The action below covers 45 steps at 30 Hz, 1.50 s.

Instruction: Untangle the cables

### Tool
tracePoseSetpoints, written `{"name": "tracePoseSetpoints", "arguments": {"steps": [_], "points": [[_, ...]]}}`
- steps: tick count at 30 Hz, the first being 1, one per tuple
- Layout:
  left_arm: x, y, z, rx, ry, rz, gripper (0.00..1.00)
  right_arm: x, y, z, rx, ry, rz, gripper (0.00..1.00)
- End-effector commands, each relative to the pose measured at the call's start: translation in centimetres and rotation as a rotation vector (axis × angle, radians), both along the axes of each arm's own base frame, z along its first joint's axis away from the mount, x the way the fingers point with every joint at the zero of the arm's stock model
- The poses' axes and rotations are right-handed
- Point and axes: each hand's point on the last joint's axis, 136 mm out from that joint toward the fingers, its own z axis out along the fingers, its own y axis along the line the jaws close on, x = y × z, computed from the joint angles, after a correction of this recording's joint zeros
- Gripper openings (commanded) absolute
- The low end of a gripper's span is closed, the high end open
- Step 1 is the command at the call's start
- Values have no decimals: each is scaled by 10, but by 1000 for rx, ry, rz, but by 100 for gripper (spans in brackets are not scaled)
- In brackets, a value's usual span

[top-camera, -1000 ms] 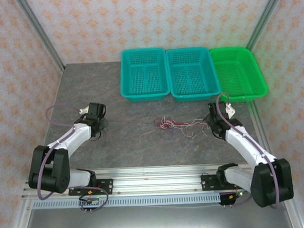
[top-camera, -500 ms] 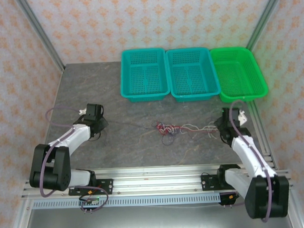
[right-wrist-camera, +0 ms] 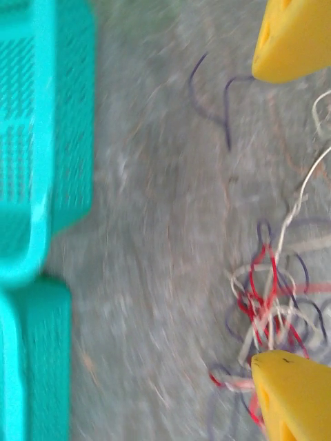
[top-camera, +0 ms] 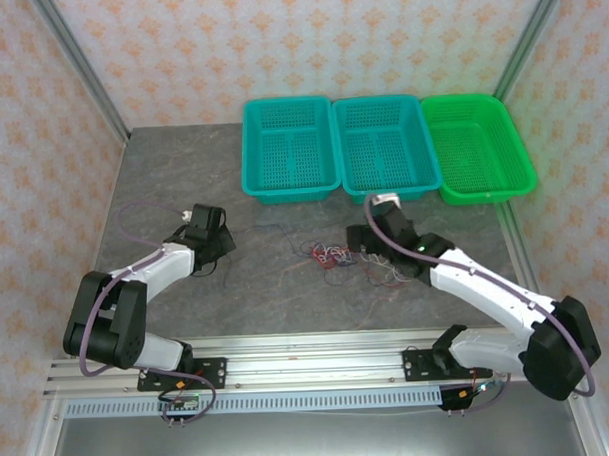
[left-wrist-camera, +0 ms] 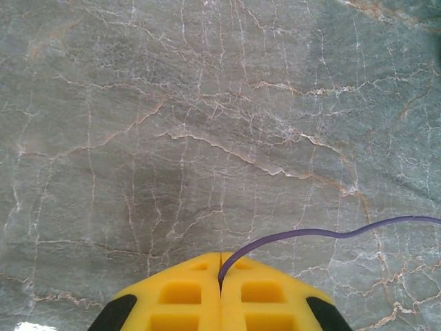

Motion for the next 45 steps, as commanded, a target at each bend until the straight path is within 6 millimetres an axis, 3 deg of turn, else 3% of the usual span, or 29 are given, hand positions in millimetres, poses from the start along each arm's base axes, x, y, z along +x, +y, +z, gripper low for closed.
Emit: {"name": "tracePoseSetpoints", "arguments": {"steps": [1, 8, 10, 11, 14, 17, 21, 26, 28, 31, 33, 35, 38, 41, 45], "points": [[8, 1, 11, 23, -29, -6, 0, 0, 28, -17, -155, 35, 206, 99], [4, 8, 15, 65, -17, 5, 0, -18, 84, -73, -50, 301, 384, 84], [2, 11, 15, 82, -11, 8, 0, -19, 86, -88, -66, 353, 377, 72], [1, 13, 15, 92, -8, 13, 0, -17, 83, -95, -94, 371, 360, 60], [-8, 31, 16, 161, 20, 81, 0, 3, 56, -95, -201, 330, 195, 22], [-27, 65, 17, 263, 68, 220, 0, 19, 26, -79, -150, 272, 38, 3], [-50, 99, 2, 214, 115, 373, 0, 31, -34, -64, 106, 242, -228, 0], [-62, 109, -3, 211, 127, 413, 0, 20, -126, -64, 296, 215, -625, 0], [-63, 108, -4, 206, 128, 416, 0, 16, -140, -64, 325, 201, -688, 0], [-54, 98, -9, 150, 114, 380, 0, 22, -127, -61, 387, 205, -626, 0], [-40, 81, -9, 78, 73, 297, 0, 30, -101, -56, 480, 226, -505, 0], [-19, 50, 1, 22, -11, 142, 0, 37, -71, -45, 549, 230, -358, 0], [-4, 9, 35, 104, -142, -73, 25, 38, -42, -27, 568, 215, -193, 0], [0, -20, 68, 166, -281, -221, 46, 38, -30, -12, 567, 196, -101, 0], [-3, -54, 97, 186, -440, -410, 58, 36, -20, 2, 568, 191, -18, 0]]}}
